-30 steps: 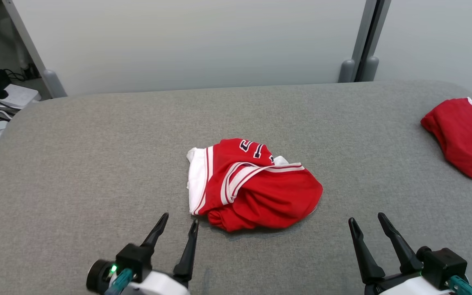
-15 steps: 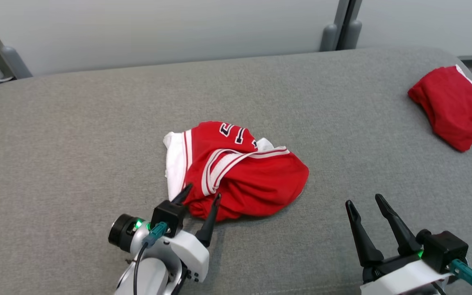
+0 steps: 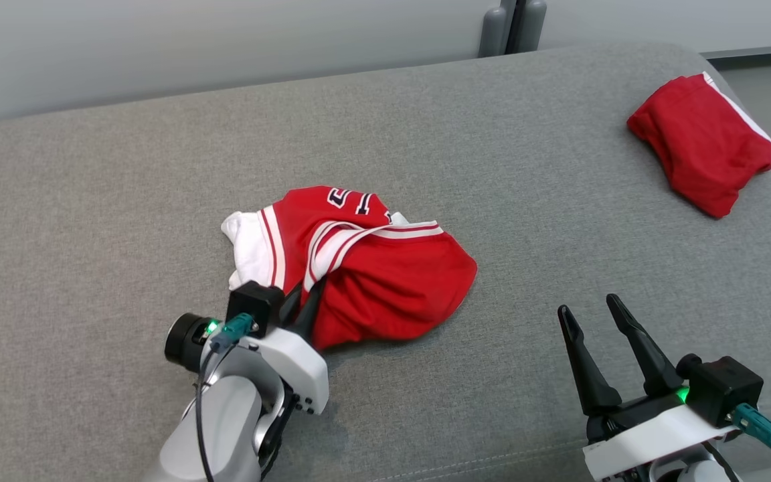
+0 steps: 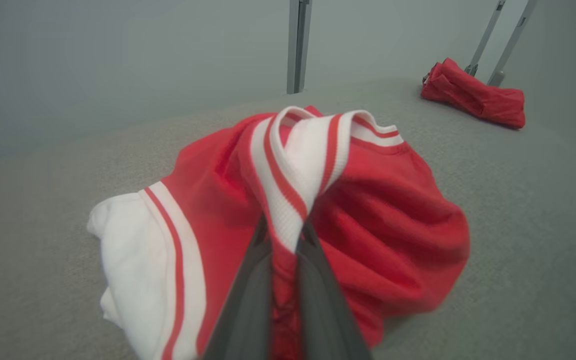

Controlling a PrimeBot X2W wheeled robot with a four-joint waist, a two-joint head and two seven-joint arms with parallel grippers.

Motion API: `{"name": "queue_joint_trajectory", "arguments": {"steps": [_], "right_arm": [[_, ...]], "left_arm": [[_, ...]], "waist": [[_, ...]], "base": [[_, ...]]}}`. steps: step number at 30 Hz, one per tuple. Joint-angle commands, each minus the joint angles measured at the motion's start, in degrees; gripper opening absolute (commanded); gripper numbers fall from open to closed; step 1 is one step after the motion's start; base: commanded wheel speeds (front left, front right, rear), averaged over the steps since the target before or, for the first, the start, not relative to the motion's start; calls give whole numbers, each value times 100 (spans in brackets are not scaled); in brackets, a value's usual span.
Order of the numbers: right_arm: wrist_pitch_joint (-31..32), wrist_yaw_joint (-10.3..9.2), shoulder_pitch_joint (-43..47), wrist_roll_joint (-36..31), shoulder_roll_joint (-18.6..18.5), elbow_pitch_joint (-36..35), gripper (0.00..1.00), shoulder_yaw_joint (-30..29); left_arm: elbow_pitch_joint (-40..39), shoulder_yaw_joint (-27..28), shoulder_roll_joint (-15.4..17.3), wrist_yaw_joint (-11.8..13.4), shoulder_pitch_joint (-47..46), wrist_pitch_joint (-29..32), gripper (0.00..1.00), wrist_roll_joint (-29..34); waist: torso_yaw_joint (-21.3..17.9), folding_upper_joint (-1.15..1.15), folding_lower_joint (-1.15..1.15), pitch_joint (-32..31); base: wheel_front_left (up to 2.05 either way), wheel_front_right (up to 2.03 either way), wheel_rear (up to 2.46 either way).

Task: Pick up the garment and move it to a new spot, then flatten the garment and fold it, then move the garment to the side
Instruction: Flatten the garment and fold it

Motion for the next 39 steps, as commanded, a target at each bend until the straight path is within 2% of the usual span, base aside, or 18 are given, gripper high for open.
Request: {"name": "queue_joint_trajectory", "arguments": {"steps": [1, 5, 9, 13, 17, 22, 24, 26, 29, 30, 31, 34, 37, 38, 39], "right_arm": [[-67, 3, -107, 44, -42, -125, 100, 102], [-67, 3, -68, 44, -8, -60, 100, 101], [-67, 3, 18, 42, 25, 5, 100, 94], [-67, 3, 65, 36, 74, 52, 100, 133], [-67, 3, 84, 44, 104, 67, 100, 174], [-67, 3, 86, 127, 83, 104, 100, 340], [-67, 3, 69, 186, 46, 133, 100, 436], [-67, 3, 48, 221, 20, 168, 100, 488], [-67, 3, 16, 286, 22, 235, 100, 552], [-67, 3, 7, 314, 23, 274, 100, 565], [-67, 3, -6, 343, 23, 334, 100, 587], [-67, 3, -87, 469, 70, 701, 100, 649], [-67, 3, -296, 835, 215, 1072, 100, 838], [-67, 3, -296, 835, 215, 1072, 100, 838], [-67, 3, -518, 1007, 269, 1407, 100, 1112]], "left_arm": [[-243, 167, 59, -99, -260, -34, 0, -233], [-854, -248, 59, -383, -481, -34, 0, -1297], [-1447, -902, 59, -417, -1118, -34, 0, -2146], [-1994, -1257, 59, -101, -1787, -34, 0, -3461], [-2182, -1506, 59, 488, -2220, -34, 0, -5049], [-1021, -1597, 59, 1288, -2029, 157, 0, -6648], [-344, -1561, 59, 1466, -1849, 148, 0, -6987], [343, -1567, 59, 1487, -1718, 66, 0, -6951], [1114, -1575, 121, 1306, -1559, -20, 0, -6597], [1251, -1513, 178, 1232, -1551, -26, 41, -6399], [1322, -1378, 239, 1168, -1540, -28, 100, -6169], [1268, -911, 371, 1028, -1375, -31, 100, -5367], [895, -452, 439, 999, -1096, -32, 100, -4494], [895, -452, 439, 999, -1096, -32, 100, -4494], [573, -177, 409, 945, -840, -32, 100, -4017]], "waist": [[-30, 0, 0, -46], [-81, 0, 0, -193], [-123, 0, 0, -362], [-250, 0, 0, -493], [-346, 0, 0, -534], [-338, 0, 0, -453], [-294, 0, 0, -394], [-239, 0, 0, -336], [-139, 0, 0, -270], [-89, 0, 0, -249], [-34, 0, 0, -228], [140, 0, 0, -181], [319, 0, 0, -140], [319, 0, 0, -140], [439, 0, 0, -118]], "base": [[0, 0, 0], [0, 0, 0], [0, 0, 0], [0, 0, 0], [0, 0, 0], [0, 0, 0], [0, 0, 0], [0, 0, 0], [0, 0, 0], [0, 0, 0], [0, 0, 0], [0, 0, 0], [0, 0, 0], [0, 0, 0], [0, 0, 0]]}}
